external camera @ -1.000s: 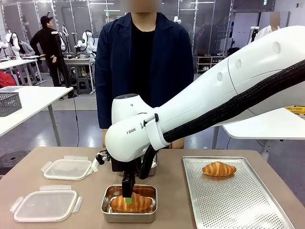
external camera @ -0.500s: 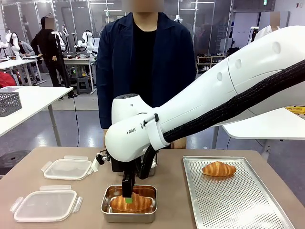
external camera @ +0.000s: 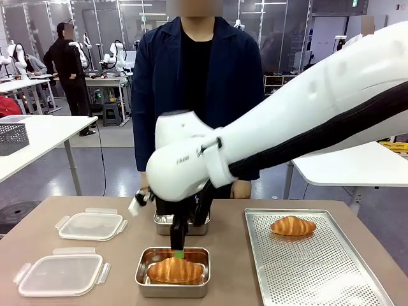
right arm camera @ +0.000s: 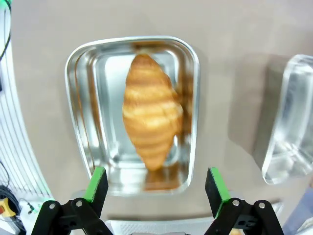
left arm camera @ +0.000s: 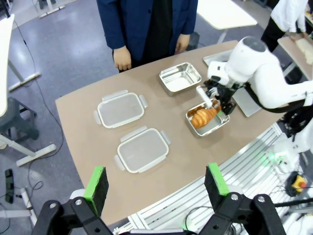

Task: Place the bread into the airtight container.
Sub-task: Pick up a Butter Roll and place it into an empty Airtight Container.

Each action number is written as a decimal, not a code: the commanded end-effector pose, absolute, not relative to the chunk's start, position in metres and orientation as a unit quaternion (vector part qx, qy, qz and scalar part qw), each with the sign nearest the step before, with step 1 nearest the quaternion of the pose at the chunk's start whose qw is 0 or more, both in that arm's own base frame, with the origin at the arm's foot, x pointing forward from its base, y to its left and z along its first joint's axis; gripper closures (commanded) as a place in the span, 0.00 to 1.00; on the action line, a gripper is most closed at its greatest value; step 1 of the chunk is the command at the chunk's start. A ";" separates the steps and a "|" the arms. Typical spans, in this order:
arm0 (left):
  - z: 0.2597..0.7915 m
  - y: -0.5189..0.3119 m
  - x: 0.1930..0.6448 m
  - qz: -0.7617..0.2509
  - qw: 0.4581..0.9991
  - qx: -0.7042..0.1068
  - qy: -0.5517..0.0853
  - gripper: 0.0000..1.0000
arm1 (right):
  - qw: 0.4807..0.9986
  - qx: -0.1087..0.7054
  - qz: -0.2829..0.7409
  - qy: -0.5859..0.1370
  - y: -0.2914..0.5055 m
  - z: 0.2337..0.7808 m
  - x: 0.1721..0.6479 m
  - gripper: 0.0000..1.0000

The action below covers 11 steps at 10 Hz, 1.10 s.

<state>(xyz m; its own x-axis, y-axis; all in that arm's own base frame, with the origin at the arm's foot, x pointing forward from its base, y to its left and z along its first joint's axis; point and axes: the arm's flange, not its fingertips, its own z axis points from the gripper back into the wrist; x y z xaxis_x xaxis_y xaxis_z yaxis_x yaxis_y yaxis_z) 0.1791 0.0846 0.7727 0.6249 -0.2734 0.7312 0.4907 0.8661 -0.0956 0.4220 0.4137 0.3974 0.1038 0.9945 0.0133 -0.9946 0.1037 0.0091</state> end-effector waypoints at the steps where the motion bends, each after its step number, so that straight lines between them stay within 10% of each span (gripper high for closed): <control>1: 0.775 0.084 0.178 -0.220 0.887 -0.148 -0.378 0.00 | 0.773 0.014 0.634 -0.031 0.366 0.453 0.402 0.00; 11: 0.775 0.084 0.178 -0.220 0.887 -0.148 -0.378 0.00 | 0.896 0.058 0.412 -0.157 0.083 0.579 0.334 0.00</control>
